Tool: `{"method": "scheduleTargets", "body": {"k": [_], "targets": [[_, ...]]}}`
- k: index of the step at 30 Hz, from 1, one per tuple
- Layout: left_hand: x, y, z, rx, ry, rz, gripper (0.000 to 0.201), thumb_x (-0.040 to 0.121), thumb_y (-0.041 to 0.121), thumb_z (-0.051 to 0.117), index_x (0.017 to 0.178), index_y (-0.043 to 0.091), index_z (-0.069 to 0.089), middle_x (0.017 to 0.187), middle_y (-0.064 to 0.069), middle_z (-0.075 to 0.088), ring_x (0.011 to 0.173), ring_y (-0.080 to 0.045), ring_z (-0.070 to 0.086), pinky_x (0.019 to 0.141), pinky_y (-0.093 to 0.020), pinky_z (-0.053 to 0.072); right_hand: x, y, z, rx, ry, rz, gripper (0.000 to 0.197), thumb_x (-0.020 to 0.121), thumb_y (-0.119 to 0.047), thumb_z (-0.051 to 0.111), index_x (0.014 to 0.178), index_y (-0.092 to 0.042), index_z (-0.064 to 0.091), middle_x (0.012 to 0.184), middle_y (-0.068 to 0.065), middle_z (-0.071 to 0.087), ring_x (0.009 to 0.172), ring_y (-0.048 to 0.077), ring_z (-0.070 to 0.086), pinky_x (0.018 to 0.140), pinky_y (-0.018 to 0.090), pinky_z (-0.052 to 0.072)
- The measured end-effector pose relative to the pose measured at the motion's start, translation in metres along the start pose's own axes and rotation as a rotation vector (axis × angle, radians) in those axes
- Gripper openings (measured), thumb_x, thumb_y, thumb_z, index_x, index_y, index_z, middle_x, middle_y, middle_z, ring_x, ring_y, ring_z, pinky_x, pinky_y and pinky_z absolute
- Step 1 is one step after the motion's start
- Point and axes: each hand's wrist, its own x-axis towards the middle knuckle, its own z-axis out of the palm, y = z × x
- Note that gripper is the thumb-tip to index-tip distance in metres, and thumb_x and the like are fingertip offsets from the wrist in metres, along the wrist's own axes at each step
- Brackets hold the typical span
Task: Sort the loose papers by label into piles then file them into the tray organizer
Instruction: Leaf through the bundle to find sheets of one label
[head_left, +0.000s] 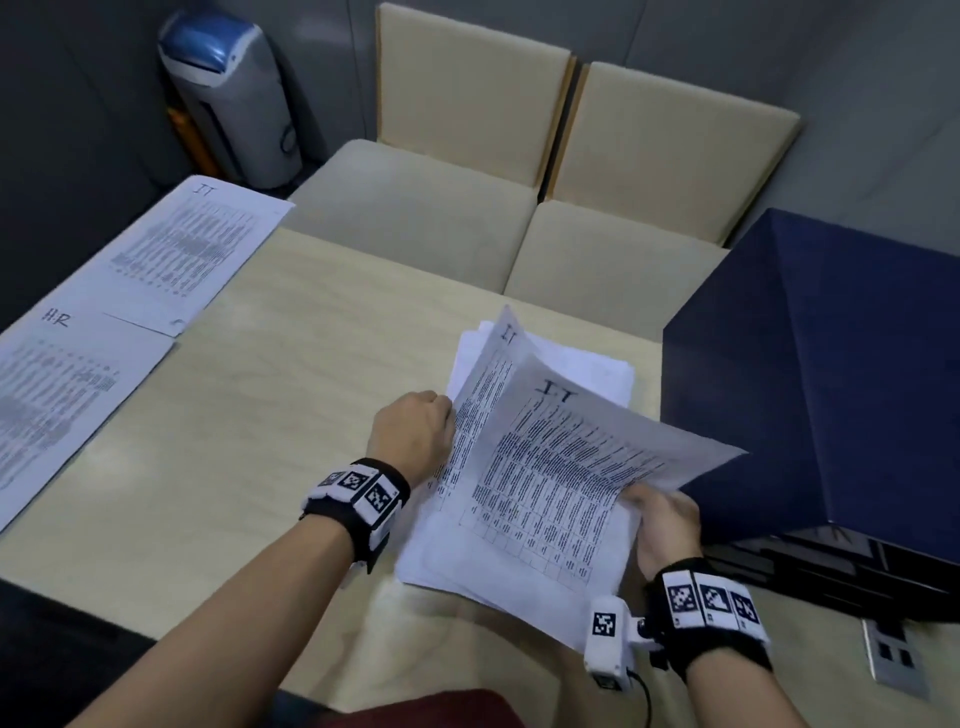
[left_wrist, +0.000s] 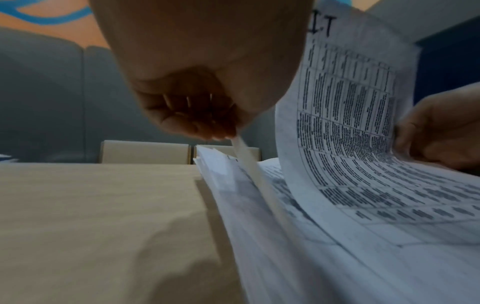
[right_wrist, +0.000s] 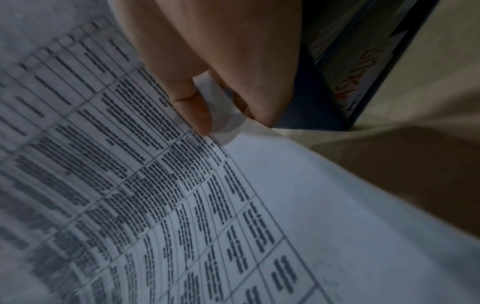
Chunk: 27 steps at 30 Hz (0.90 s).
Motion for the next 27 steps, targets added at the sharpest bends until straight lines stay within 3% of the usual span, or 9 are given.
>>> {"method": "scheduleTargets", "body": {"k": [2, 6, 8, 11, 15, 18, 23, 25, 27], "targets": [[0.001, 0.001, 0.001, -0.134, -0.009, 0.054, 0.022, 0.1, 0.017, 0.046, 0.079, 0.013, 0.052, 0.072, -0.002, 0.05, 0.062, -0.027, 0.05, 0.055, -0.032, 0.034, -0.001, 0.0, -0.002, 0.049, -0.008, 0.035, 0.021, 0.086, 0.015, 0.054, 0.075, -0.001, 0.062, 0.061, 0.005, 0.066, 0.051, 0.015, 0.064, 0.046, 0.019, 0.049], [-0.006, 0.001, 0.004, -0.488, 0.013, 0.036, 0.012, 0.095, 0.005, 0.055, 0.087, 0.009, 0.063, 0.071, -0.004, 0.067, 0.06, -0.025, 0.057, 0.059, -0.035, 0.045, 0.005, -0.002, -0.002, 0.136, -0.023, 0.151, 0.017, 0.09, 0.011, 0.051, 0.08, 0.002, 0.062, 0.061, 0.01, 0.067, 0.056, 0.023, 0.065, 0.042, 0.019, 0.049], [-0.011, 0.001, 0.006, -0.672, -0.035, -0.017, 0.016, 0.092, 0.001, 0.059, 0.085, 0.012, 0.068, 0.075, -0.001, 0.071, 0.059, -0.017, 0.059, 0.059, -0.028, 0.047, 0.008, -0.001, 0.0, 0.125, -0.017, 0.164, 0.017, 0.089, 0.01, 0.055, 0.078, -0.001, 0.062, 0.056, 0.005, 0.068, 0.058, 0.021, 0.067, 0.052, 0.025, 0.052], [-0.013, 0.001, 0.007, -0.837, -0.148, -0.095, 0.024, 0.086, -0.004, 0.064, 0.079, 0.018, 0.068, 0.077, -0.01, 0.071, 0.06, -0.013, 0.057, 0.06, -0.032, 0.051, 0.008, -0.003, 0.005, 0.095, 0.016, 0.077, 0.016, 0.081, 0.013, 0.064, 0.083, -0.003, 0.067, 0.079, 0.011, 0.073, 0.082, 0.027, 0.067, 0.08, 0.036, 0.054], [-0.007, 0.001, 0.015, -0.684, -0.048, -0.202, 0.025, 0.083, -0.004, 0.055, 0.093, 0.016, 0.066, 0.096, 0.0, 0.068, 0.078, -0.016, 0.061, 0.074, -0.031, 0.053, 0.004, -0.004, 0.009, 0.085, 0.059, 0.008, 0.02, 0.082, 0.013, 0.06, 0.082, -0.006, 0.065, 0.087, 0.013, 0.07, 0.085, 0.028, 0.066, 0.082, 0.038, 0.053], [0.0, 0.001, 0.023, -0.536, 0.064, -0.3, 0.009, 0.086, 0.008, 0.061, 0.093, 0.013, 0.064, 0.096, -0.001, 0.066, 0.086, -0.022, 0.061, 0.079, -0.035, 0.051, 0.002, -0.002, 0.013, 0.079, 0.057, -0.05, 0.017, 0.076, 0.003, 0.058, 0.088, -0.007, 0.065, 0.081, 0.006, 0.063, 0.085, 0.024, 0.056, 0.067, 0.03, 0.045], [0.014, 0.01, 0.035, -0.323, -0.243, -0.349, 0.054, 0.081, 0.039, 0.077, 0.117, 0.007, 0.052, 0.111, -0.008, 0.055, 0.099, -0.029, 0.059, 0.087, -0.039, 0.051, 0.023, 0.013, 0.016, 0.033, 0.135, 0.055, 0.028, 0.082, -0.04, 0.06, 0.096, -0.017, 0.064, 0.087, 0.002, 0.069, 0.078, 0.02, 0.061, 0.068, 0.027, 0.053], [0.017, 0.014, 0.037, -0.254, -0.341, -0.349, 0.046, 0.083, 0.036, 0.075, 0.112, 0.007, 0.055, 0.108, -0.009, 0.06, 0.097, -0.03, 0.061, 0.084, -0.04, 0.054, 0.028, 0.014, 0.016, 0.004, 0.154, 0.149, 0.017, 0.097, -0.019, 0.05, 0.084, -0.011, 0.059, 0.08, 0.009, 0.059, 0.067, 0.017, 0.056, 0.05, 0.02, 0.049], [0.015, 0.016, 0.037, -0.268, -0.344, -0.291, 0.02, 0.088, 0.024, 0.067, 0.099, 0.008, 0.062, 0.102, -0.01, 0.064, 0.092, -0.03, 0.064, 0.081, -0.04, 0.056, 0.029, 0.015, 0.017, -0.043, 0.152, 0.172, 0.025, 0.09, 0.006, 0.048, 0.071, -0.01, 0.055, 0.065, 0.006, 0.049, 0.05, 0.014, 0.045, 0.039, 0.023, 0.035]]}}
